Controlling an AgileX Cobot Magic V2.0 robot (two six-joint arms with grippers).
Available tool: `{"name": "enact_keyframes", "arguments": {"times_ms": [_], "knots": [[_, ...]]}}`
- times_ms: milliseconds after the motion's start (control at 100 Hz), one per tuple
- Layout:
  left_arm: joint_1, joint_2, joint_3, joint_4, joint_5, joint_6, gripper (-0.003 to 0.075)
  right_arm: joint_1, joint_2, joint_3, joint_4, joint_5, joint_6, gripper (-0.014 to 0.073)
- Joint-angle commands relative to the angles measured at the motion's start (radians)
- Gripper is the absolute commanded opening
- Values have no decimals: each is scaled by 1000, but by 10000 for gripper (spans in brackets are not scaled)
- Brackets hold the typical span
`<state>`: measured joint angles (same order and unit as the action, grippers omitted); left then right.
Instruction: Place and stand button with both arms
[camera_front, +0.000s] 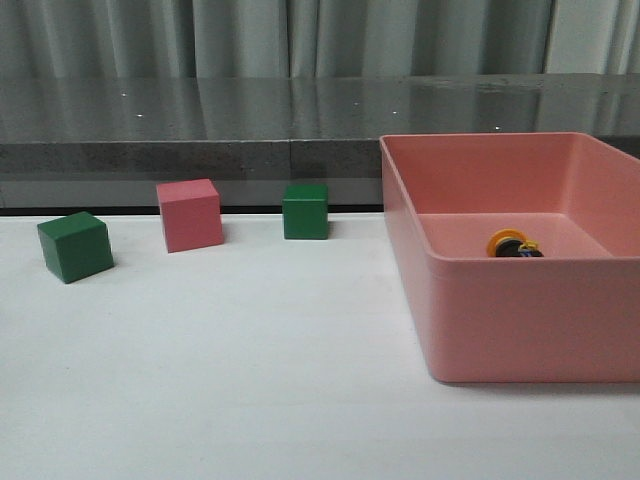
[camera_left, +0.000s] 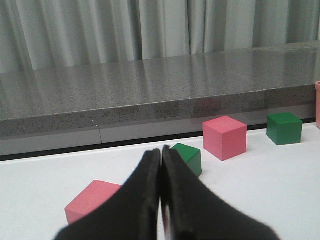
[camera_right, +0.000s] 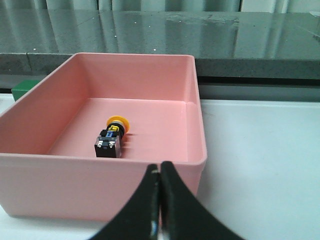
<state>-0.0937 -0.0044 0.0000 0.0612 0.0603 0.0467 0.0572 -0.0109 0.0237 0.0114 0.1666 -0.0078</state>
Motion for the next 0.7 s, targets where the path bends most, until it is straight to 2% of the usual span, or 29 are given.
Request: {"name": "enact_keyframes", "arguments": {"times_ms": [0,500,600,690], "knots": [[1,-32,45,0,-79,-9,-20,-4,-21,-10,-11,-70,2,-62],[1,-32,45,0,-79,-9,-20,-4,-21,-10,-11,-73,2,-62],[1,-32,45,0,-79,-9,-20,-4,-21,-10,-11,-140,3,-62],[1,-32,45,0,-79,-9,-20,-4,-21,-10,75,-275,37,-62]]}}
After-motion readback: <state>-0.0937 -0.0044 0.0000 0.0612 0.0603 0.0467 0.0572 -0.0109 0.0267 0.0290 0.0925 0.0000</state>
